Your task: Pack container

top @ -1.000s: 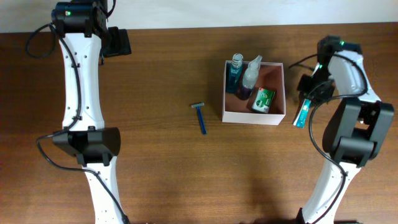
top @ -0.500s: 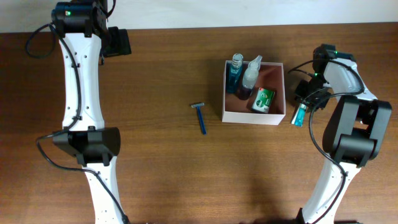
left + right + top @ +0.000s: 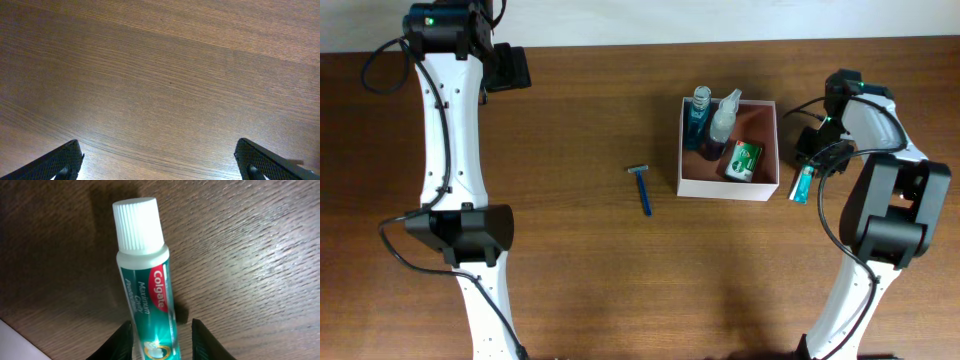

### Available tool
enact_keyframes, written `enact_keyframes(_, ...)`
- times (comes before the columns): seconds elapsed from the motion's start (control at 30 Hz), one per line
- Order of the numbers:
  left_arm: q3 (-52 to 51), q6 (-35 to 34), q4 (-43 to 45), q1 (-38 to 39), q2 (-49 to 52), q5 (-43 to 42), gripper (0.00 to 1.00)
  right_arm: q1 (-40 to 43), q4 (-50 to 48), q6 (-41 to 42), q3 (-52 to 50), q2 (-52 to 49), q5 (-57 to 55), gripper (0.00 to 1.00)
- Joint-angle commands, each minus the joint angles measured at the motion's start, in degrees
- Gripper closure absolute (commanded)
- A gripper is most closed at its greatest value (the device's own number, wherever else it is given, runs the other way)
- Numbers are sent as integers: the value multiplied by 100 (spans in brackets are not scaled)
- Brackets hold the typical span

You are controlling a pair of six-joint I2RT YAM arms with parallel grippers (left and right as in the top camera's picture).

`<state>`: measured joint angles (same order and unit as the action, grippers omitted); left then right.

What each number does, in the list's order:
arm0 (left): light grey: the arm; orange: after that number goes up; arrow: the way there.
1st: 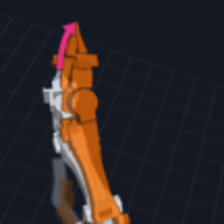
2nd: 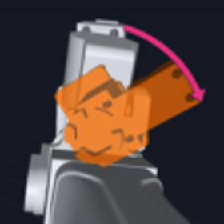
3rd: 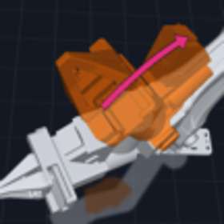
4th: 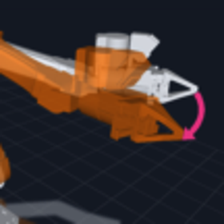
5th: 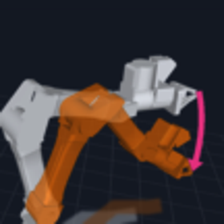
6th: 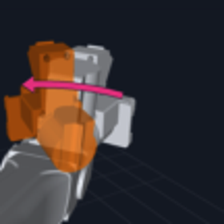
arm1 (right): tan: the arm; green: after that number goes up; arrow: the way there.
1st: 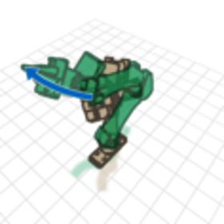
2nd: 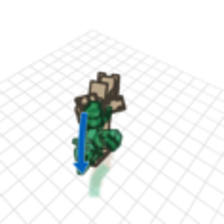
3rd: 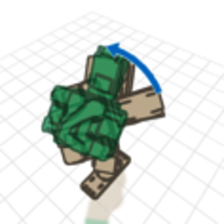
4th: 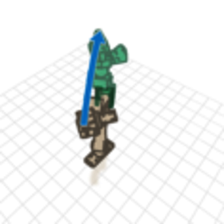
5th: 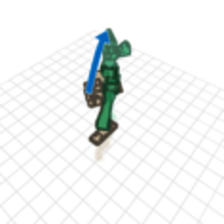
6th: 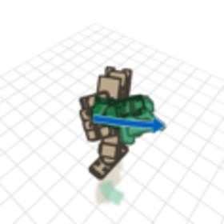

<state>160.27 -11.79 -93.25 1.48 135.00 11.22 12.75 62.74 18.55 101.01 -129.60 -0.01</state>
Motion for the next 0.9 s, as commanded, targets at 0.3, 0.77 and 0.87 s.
enact_keyframes(0.3, -13, -55, -2, -11, -87, 61, 1, 37, 46, -315, -55, -133, -50, 75)
enact_keyframes(0.77, -13, -55, -2, -11, -87, 61, 1, 37, 24, -313, -74, -133, -50, 85)
enact_keyframes(0.87, -13, -55, -2, -11, -87, 61, 1, 42, 24, -315, -72, -133, -50, 85)
